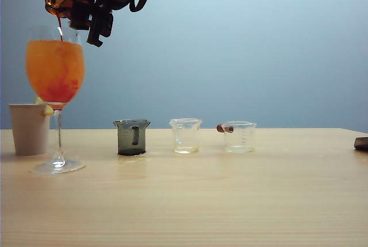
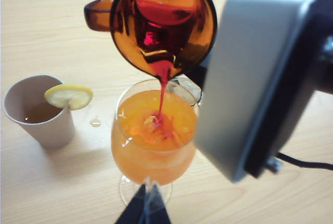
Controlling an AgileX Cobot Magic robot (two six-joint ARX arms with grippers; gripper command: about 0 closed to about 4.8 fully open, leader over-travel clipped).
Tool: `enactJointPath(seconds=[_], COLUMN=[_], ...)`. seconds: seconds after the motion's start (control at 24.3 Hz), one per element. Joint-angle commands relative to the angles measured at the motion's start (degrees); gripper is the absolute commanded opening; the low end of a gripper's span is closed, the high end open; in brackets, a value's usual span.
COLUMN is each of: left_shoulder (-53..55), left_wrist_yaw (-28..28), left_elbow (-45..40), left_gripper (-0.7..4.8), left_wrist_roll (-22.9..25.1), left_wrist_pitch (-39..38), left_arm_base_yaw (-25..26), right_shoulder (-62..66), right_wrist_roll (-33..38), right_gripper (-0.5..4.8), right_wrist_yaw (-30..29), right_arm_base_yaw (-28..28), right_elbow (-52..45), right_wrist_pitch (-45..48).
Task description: Pick up the fourth measuring cup from the left, pour the grenadine inside into the goblet, and finally put the measuring cup back in its original place.
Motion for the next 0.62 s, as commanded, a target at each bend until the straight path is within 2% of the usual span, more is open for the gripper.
enactJointPath(seconds=[0.04, 0.62], left_shoulder=[-0.28, -0.74], left_wrist_yaw=[0.09, 0.09], left_elbow=[0.17, 0.17], left_gripper=[-0.05, -0.05], left_wrist_roll=[0.28, 0.28], left_wrist_pitch=[0.28, -0.11], left_arm_base_yaw=[-0.02, -0.02], right_shoulder=[-0.44, -0.44], right_wrist_roll=[0.07, -1.68], right_gripper=[0.5, 0.54], right_wrist_yaw=[-0.94, -2.62], right_arm_base_yaw=[0.2, 0.44], right_elbow=[0.48, 0.48], right_wrist_pitch=[1.18, 0.94])
